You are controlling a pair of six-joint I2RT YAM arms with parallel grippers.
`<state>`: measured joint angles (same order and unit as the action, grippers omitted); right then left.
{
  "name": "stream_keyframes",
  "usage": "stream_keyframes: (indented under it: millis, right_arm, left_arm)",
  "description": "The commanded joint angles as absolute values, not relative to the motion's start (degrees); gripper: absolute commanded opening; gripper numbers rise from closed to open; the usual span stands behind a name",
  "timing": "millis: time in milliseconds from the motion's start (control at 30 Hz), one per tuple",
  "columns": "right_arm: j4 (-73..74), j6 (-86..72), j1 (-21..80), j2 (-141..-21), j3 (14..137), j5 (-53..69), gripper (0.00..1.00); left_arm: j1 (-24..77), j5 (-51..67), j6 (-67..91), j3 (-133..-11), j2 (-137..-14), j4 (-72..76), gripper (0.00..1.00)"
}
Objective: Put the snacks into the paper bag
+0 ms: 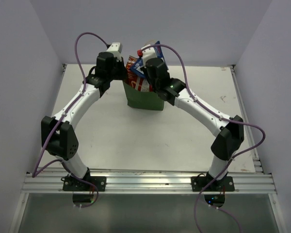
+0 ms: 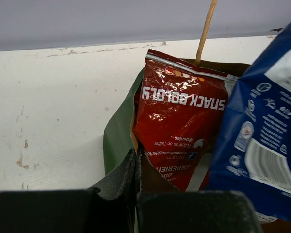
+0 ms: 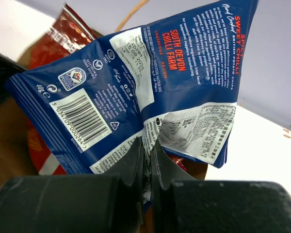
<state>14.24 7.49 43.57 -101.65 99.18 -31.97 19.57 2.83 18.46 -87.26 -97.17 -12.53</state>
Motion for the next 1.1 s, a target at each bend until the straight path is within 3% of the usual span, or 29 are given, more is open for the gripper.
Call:
stream_keyframes:
  millis: [0,367,533,1067]
  right_arm:
    - [25.0,6.1,42.5,-104.6,107.0,-26.7,0.0]
    - [40.2,2.5,41.5,-111.6,120.3,-13.5,0.0]
    - [52.4,3.1,41.5,-117.6,129.1,-13.3,0.0]
    - [60.5,-2.1,39.1,-131.4,138.0,-16.8,0.0]
  left_arm:
    - [19.5,4.7,18.7,-86.7,-94.1,-13.6,0.0]
    - [19.5,5.8,19.0,-86.7,-93.3,-13.2,0.0]
    - [19.5,6.2,19.2,-86.7,-93.1,-13.0,0.0]
    - [19.5,6.7,19.1,-86.3,-90.9,-13.3,0.0]
